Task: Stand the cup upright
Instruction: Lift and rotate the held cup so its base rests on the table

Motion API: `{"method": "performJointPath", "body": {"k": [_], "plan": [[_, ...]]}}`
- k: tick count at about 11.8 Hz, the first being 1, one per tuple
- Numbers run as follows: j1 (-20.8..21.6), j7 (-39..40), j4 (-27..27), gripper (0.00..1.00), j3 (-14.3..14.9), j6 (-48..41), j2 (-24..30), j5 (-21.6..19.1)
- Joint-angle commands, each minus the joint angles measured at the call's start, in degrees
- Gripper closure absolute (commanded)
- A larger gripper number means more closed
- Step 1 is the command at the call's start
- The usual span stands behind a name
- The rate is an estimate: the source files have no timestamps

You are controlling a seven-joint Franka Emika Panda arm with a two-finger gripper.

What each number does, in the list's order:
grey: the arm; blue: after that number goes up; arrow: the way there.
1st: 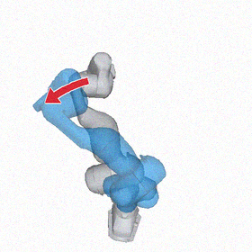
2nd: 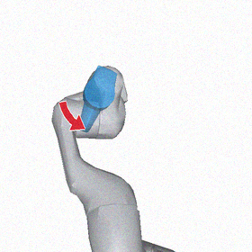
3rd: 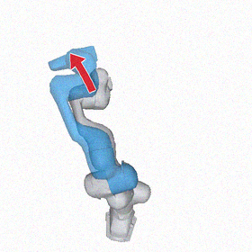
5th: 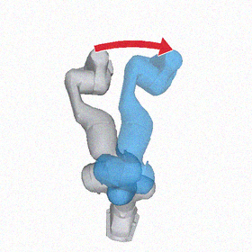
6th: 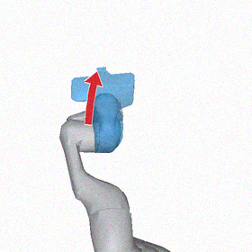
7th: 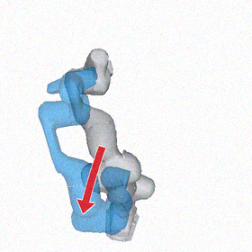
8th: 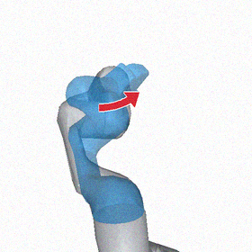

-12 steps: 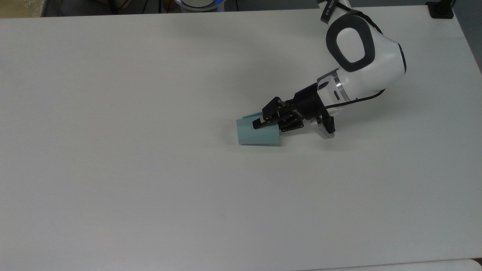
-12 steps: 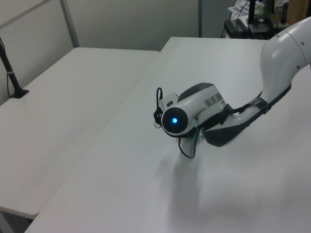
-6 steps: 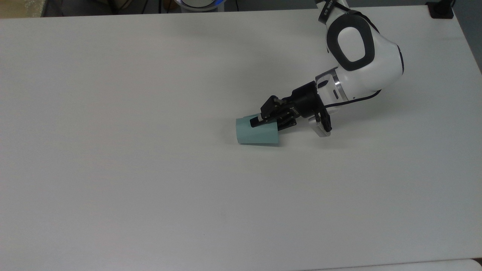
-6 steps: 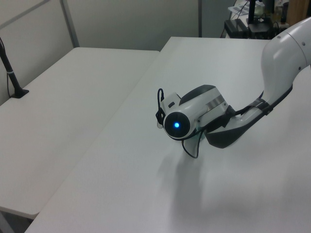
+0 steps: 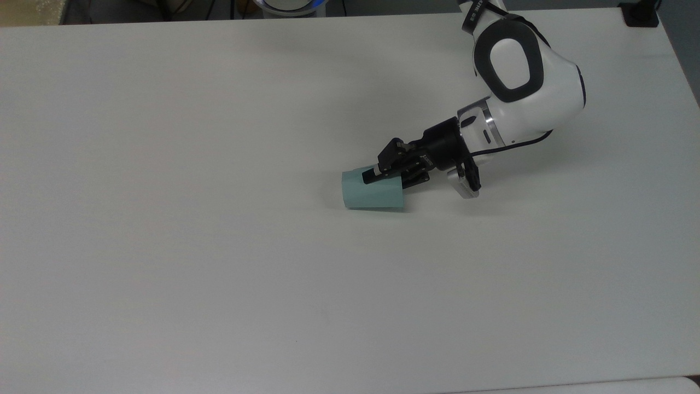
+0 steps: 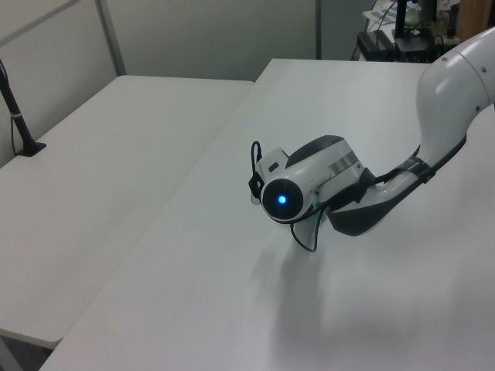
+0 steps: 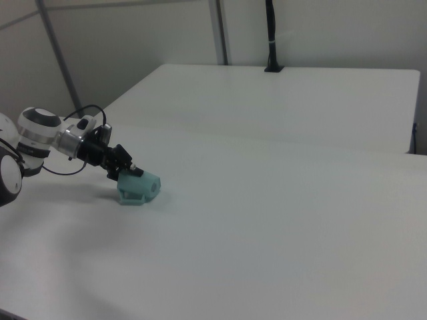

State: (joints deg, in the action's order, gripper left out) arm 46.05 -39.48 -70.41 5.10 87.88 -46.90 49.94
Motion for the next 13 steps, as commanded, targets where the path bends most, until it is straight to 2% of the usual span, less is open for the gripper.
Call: {"method": "performJointPath", "body": {"k": [1,4,7,8,9,11,13], "plan": [[-2.2,-0.6,-3.2,1.0,-0.6,2.7,6.5,-5.1],[-4.3,2.4,-3.4,1.0,-0.6,2.7,12.4,-12.6],[-6.8,2.9,-3.6,1.0,-0.5,2.7,16.2,-17.1],[-8.3,3.6,-4.2,1.0,-0.4,3.0,17.3,-20.3],[-10.2,4.6,-7.5,1.0,-0.4,5.4,19.6,-24.1],[-13.6,6.0,-20.1,1.0,-0.3,15.3,28.5,-30.7],[-19.6,11.9,-29.5,1.0,-0.2,21.3,37.4,-40.8]]}}
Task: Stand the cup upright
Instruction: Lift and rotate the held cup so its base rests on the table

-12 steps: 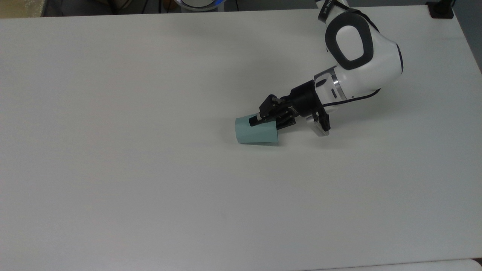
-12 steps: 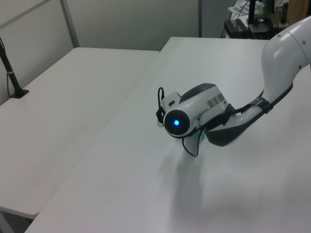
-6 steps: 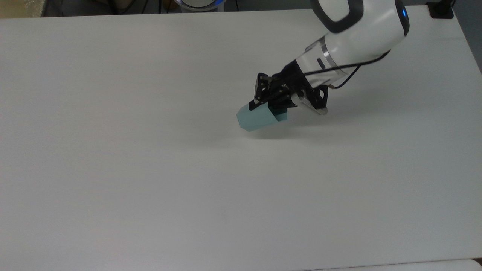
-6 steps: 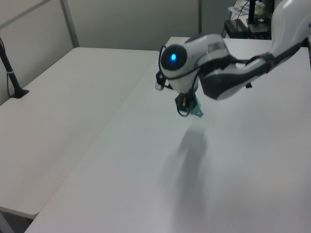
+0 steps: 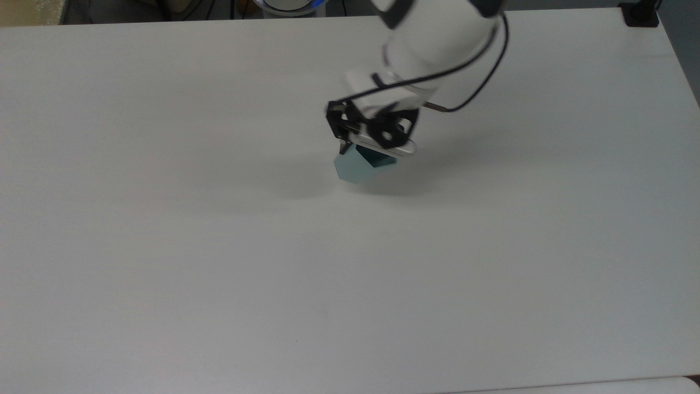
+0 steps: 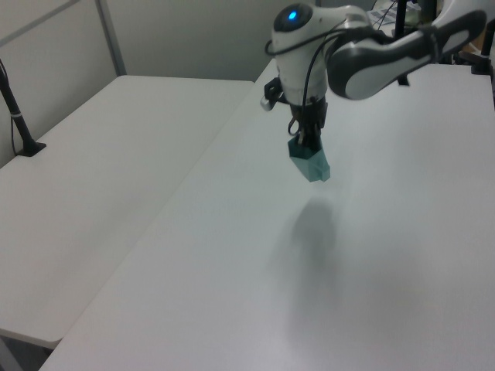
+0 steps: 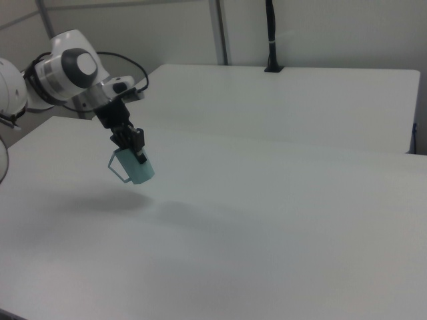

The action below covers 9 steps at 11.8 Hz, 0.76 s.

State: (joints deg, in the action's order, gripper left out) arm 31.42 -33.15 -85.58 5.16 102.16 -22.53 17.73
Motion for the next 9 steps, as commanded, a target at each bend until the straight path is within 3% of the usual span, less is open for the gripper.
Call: {"method": "performJointPath", "body": {"k": [1,4,6,9], "plan": [[-7.7,7.6,-17.3,1.0,-0.2,8.1,15.7,-10.3],[-14.4,10.7,-27.9,1.0,-0.2,18.3,20.1,-13.1],[-15.9,10.8,-33.6,1.0,-0.2,28.0,19.4,-14.3],[-16.9,10.7,-35.3,1.0,-0.2,30.4,17.5,-14.4]]}}
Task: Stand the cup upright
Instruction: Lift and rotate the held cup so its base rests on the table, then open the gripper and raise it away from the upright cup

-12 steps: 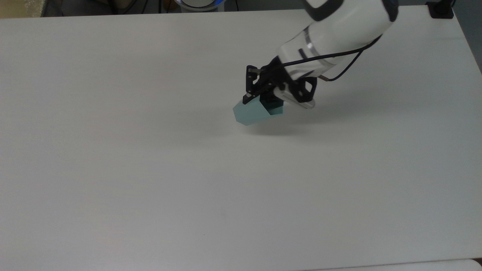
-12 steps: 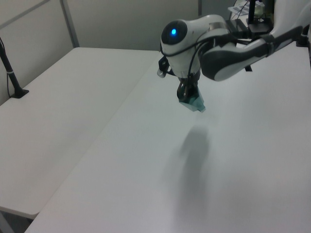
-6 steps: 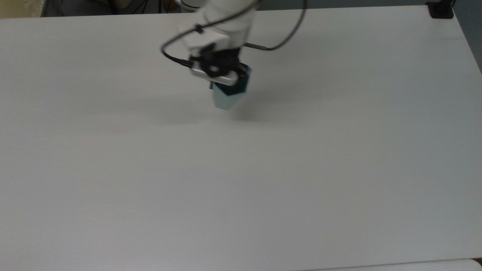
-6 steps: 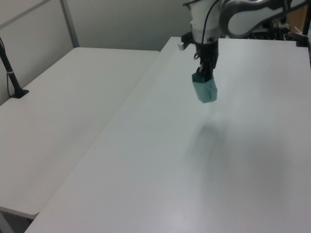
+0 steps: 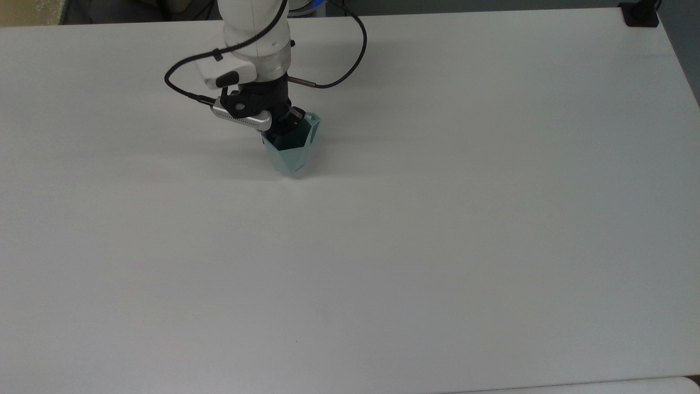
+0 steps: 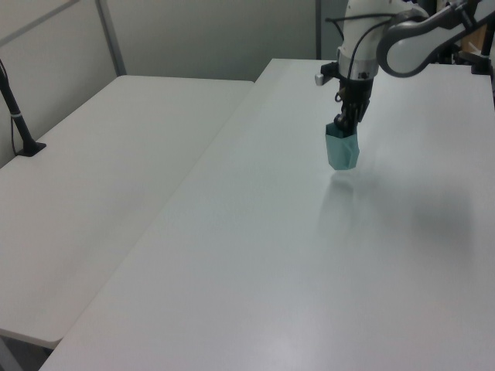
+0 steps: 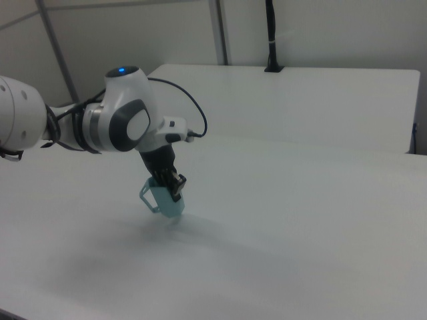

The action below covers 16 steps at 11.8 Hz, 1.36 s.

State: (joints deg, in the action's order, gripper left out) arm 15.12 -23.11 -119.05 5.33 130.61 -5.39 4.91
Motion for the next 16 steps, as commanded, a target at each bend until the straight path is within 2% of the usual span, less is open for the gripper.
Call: {"method": "performJointPath", "body": {"k": [1,2,3,4,8,9,10,11,14,16], "plan": [[-0.6,0.6,-1.5,1.0,-0.3,1.9,0.0,-2.8],[-0.7,0.7,-1.4,1.0,-0.3,1.8,0.0,-4.2],[-1.1,0.4,-0.8,0.66,-0.3,1.1,0.1,-5.0],[-1.3,0.8,-0.7,0.48,-0.3,0.8,0.0,-5.3],[-1.2,0.6,-0.6,0.45,-0.3,0.8,0.0,-5.4],[-1.2,0.4,-0.4,0.42,-0.3,0.7,0.6,-5.3],[-1.1,0.2,0.7,0.34,-0.3,-0.3,1.4,-5.3],[-0.6,1.0,2.7,0.0,-0.3,-4.4,2.8,-5.3],[-0.6,2.5,12.6,0.0,-0.4,-12.7,4.9,-5.3],[-1.7,5.5,17.0,0.0,-0.1,-15.4,6.5,-5.4]]}}
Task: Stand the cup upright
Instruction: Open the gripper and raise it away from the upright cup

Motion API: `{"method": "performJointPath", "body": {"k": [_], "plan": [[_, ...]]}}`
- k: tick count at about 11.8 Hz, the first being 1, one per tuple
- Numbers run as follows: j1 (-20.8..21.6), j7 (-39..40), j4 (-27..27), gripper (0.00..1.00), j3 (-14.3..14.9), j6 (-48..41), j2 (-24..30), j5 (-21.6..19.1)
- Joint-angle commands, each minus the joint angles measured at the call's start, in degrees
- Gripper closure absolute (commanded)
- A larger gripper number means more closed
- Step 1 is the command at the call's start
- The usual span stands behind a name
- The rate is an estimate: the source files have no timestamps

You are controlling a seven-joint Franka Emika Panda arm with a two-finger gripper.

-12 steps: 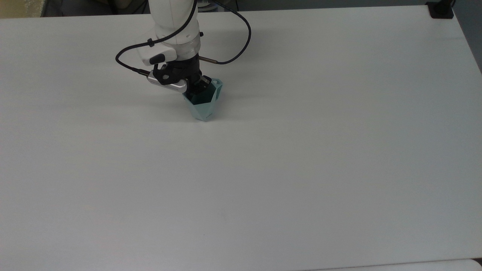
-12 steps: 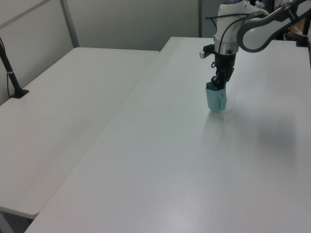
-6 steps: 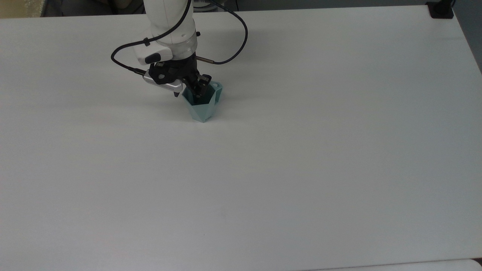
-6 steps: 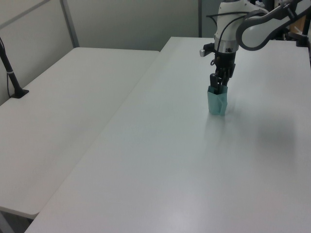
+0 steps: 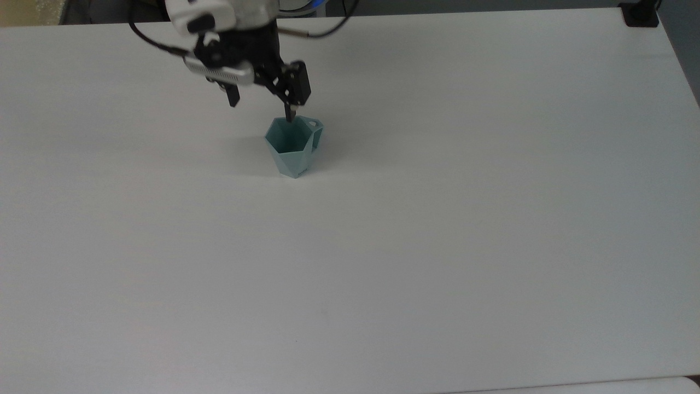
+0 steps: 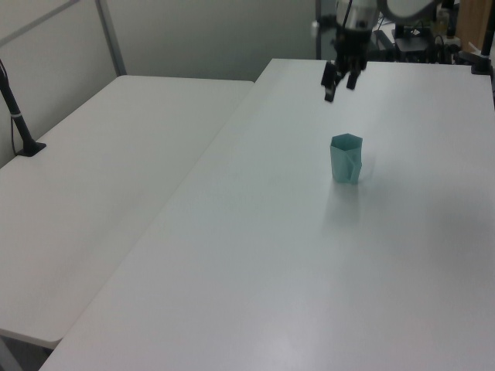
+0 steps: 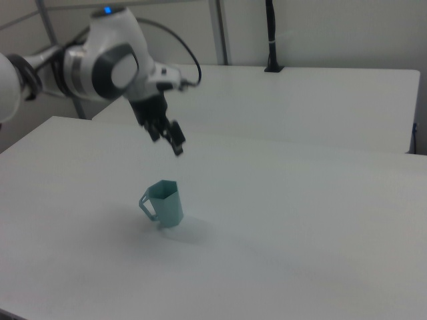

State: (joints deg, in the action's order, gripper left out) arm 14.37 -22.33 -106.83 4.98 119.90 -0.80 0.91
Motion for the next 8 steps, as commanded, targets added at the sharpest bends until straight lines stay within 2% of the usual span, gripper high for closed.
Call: {"method": "performJointPath", "body": {"k": [1,2,4,5,8], "plan": [[-2.4,12.7,5.6,0.0,0.4,-9.1,2.9,-1.5],[-3.9,18.8,6.5,0.0,0.5,-13.4,3.7,-2.2],[-5.8,23.7,10.1,0.0,0.6,-21.7,3.7,-1.8],[-6.4,26.6,10.4,0.0,0.6,-23.1,3.8,-1.5],[-6.7,27.3,11.6,0.0,1.2,-26.8,4.0,-1.4]]}}
